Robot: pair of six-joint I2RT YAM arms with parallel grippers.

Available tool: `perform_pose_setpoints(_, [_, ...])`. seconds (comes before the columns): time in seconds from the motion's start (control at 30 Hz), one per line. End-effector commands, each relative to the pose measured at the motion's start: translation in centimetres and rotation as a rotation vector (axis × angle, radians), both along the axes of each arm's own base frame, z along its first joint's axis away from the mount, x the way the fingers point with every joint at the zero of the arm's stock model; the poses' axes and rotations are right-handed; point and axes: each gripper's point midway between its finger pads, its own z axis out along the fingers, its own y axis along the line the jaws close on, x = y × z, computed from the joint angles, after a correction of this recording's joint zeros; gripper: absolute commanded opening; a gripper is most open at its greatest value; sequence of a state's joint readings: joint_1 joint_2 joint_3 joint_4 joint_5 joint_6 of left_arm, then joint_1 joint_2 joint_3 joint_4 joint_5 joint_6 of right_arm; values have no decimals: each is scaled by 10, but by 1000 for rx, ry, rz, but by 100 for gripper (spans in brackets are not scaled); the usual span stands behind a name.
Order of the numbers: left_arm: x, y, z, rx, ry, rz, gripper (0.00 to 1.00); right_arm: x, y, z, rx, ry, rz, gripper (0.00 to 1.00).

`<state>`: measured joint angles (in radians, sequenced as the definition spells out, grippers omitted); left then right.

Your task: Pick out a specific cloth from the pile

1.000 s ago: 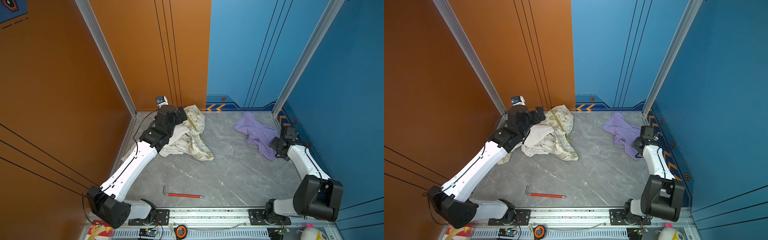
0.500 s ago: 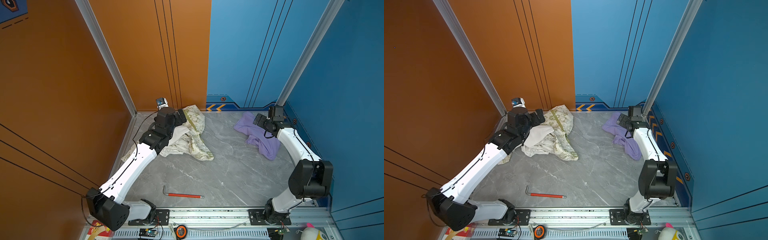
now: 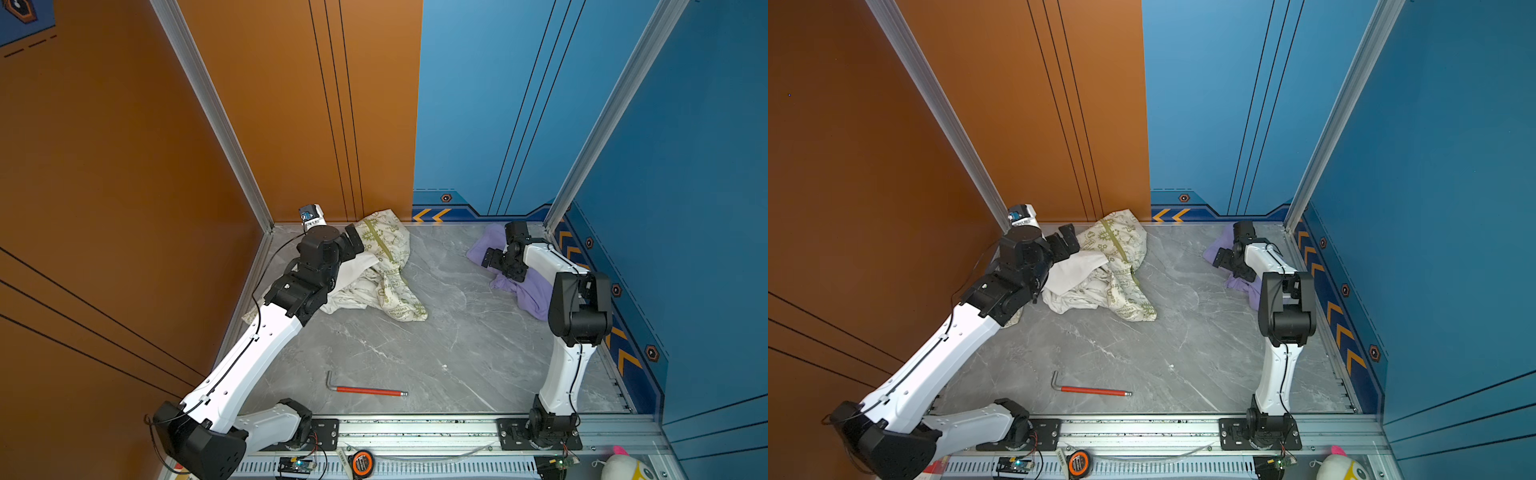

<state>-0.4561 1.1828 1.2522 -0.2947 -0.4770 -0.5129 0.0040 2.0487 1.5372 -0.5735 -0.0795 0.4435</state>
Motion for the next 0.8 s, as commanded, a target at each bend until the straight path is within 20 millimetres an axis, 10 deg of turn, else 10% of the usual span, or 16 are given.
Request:
perform_pose_setpoints(0.0, [-2, 12, 1, 3, -15, 45, 98, -31, 7, -30, 76, 134, -55, 100])
perform_pose_setpoints(0.33, [5, 8, -8, 3, 9, 41, 98, -47, 8, -40, 134, 180, -100, 100])
perform_pose_setpoints(0.77, [3, 20, -32, 69, -24, 81, 98, -8, -17, 121, 67, -273, -128, 100])
